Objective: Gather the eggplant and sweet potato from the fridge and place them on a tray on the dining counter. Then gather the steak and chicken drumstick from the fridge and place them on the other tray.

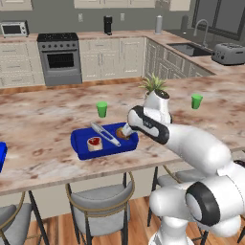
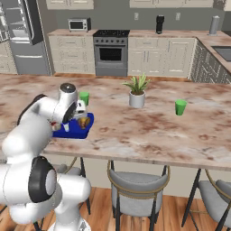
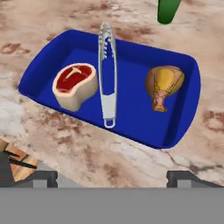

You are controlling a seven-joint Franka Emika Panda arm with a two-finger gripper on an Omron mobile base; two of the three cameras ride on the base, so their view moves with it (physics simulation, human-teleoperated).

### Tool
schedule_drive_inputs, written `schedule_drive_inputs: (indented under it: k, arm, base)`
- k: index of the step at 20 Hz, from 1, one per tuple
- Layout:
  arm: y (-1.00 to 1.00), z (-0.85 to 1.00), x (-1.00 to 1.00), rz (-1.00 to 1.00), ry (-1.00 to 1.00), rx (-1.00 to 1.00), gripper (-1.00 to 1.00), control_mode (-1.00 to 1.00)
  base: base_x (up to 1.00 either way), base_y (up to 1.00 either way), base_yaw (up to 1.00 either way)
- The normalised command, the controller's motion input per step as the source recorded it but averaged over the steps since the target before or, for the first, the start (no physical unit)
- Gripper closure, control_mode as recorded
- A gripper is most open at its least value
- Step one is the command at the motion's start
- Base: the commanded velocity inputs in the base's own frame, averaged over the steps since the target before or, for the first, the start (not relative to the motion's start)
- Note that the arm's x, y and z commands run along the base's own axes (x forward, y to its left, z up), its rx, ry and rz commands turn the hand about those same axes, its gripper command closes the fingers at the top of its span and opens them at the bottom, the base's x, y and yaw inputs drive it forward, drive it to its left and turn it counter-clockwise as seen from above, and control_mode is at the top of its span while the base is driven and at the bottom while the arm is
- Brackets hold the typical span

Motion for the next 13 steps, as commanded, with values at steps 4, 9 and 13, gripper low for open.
schedule_drive_inputs:
  k: [4,9,13]
  arm:
    - [-0.4,0.21,-0.99,-0.17,-0.11,0.0,-1.0,-1.0]
    - [-0.32,0.27,-0.94,-0.14,-0.11,0.0,-1.0,-1.0]
    - [-0.29,0.21,-0.94,-0.12,-0.13,0.0,-1.0,-1.0]
  base:
    - [0.0,0.0,0.0]
    - [0.0,0.0,0.0]
    - [0.0,0.0,0.0]
